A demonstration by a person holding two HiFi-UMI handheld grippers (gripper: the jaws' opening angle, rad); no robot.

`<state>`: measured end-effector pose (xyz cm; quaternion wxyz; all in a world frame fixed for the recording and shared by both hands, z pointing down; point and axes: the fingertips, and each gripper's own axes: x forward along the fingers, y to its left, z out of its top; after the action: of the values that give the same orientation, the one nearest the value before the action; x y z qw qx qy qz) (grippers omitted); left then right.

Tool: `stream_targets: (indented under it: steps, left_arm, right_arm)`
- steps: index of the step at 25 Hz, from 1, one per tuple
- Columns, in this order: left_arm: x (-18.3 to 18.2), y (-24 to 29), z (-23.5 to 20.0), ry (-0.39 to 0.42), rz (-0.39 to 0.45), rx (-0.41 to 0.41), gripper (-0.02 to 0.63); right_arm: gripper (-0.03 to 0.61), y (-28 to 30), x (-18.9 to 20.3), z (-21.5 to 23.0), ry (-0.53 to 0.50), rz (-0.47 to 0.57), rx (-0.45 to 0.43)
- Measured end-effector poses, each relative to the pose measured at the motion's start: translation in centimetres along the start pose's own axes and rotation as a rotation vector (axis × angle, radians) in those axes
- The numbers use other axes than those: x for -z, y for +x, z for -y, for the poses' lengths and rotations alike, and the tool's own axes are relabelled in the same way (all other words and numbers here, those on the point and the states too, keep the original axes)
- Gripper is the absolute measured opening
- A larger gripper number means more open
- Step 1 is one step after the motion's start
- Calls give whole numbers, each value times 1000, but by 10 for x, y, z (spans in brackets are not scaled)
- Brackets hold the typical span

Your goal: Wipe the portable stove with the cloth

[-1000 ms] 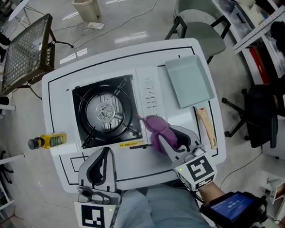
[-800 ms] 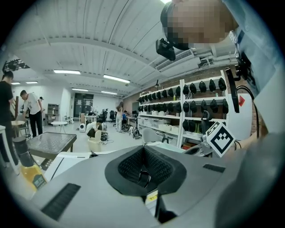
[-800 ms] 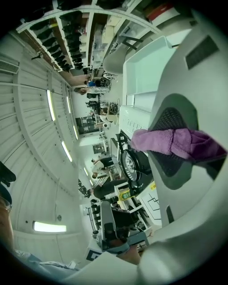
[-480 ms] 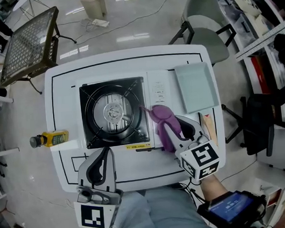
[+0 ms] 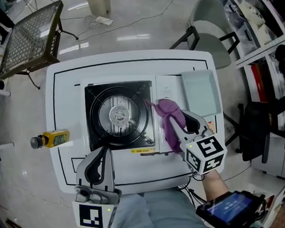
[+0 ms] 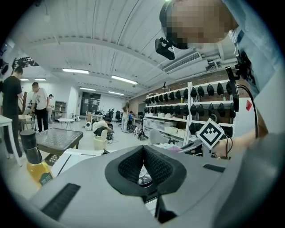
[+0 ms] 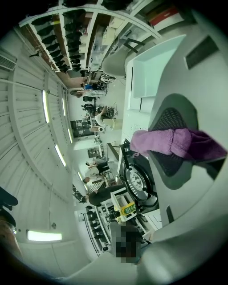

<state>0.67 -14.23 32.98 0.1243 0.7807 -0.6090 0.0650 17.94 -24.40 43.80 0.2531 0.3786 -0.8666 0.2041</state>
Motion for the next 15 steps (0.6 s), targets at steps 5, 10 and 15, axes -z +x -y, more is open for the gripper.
stream_targets:
  steps: [5, 10, 15]
  left_arm:
    - [3, 4, -13, -12, -5, -17, 18]
    - [6, 6, -24, -19, -8, -29, 18]
    - [8, 9, -34, -36, -20, -36, 18]
  right_arm:
    - [135, 11, -7, 7, 3, -21, 1]
    - [135, 24, -16, 15, -1, -33, 10]
    - [135, 38, -27, 24, -3, -54, 14]
